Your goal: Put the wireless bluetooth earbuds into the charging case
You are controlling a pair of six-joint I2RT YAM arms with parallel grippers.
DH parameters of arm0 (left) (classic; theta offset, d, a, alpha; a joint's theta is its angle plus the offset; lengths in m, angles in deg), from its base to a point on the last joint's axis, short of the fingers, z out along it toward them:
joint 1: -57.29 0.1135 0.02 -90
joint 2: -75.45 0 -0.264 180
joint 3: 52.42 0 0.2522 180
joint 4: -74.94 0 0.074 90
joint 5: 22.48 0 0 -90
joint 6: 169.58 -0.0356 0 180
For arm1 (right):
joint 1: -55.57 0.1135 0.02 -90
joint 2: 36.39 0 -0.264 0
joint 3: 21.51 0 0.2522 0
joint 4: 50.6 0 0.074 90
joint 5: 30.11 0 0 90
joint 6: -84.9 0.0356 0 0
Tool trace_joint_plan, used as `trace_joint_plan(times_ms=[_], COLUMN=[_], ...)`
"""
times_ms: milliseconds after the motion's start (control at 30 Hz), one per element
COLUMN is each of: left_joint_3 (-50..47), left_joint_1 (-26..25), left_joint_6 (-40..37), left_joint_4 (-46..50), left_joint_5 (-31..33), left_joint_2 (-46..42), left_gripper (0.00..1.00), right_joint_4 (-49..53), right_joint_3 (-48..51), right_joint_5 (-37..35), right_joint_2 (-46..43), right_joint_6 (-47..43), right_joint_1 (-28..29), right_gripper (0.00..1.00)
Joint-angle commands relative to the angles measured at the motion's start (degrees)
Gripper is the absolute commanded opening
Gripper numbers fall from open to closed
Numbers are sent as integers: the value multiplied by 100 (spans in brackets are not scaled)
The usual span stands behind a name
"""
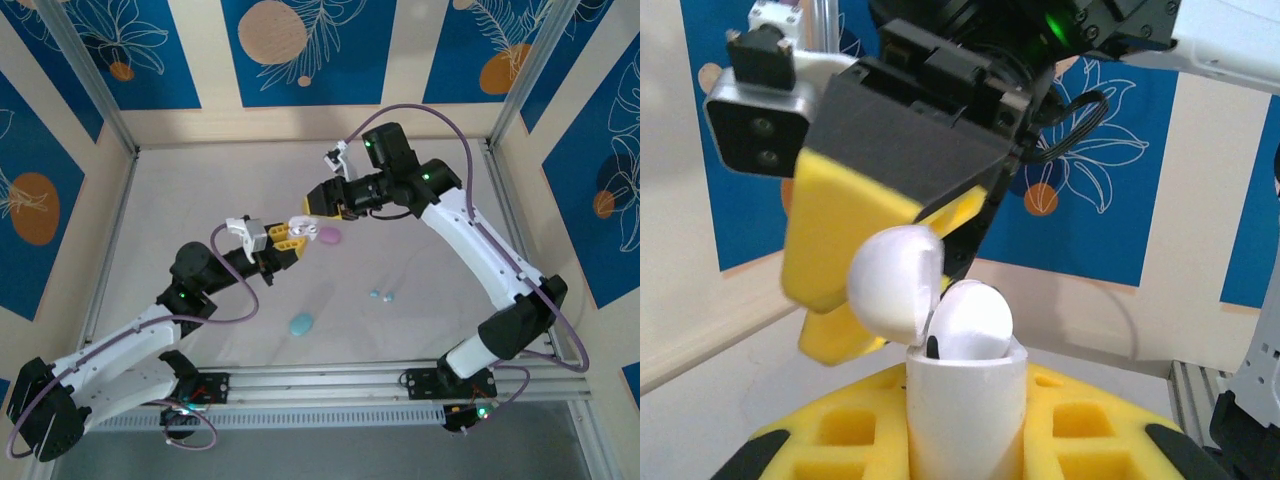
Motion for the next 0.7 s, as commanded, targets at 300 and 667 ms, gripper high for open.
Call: trace_joint_plan(times_ms=[300, 667], left_joint_3=[89, 185], left_joint_1=[-31, 121], left_joint_6=[109, 1463], left_joint_4=[514, 2171], left_joint_5=[897, 1543], left_joint_2=[19, 1711], left_gripper=[22, 22], right_joint_4=[244, -642], right_joint_3=[856, 3077], right_joint_5=[-1572, -1860], right_joint_2=[-970, -1869], right_joint_6=[214, 979], right_joint_1=[-186, -998], right_gripper=[53, 53])
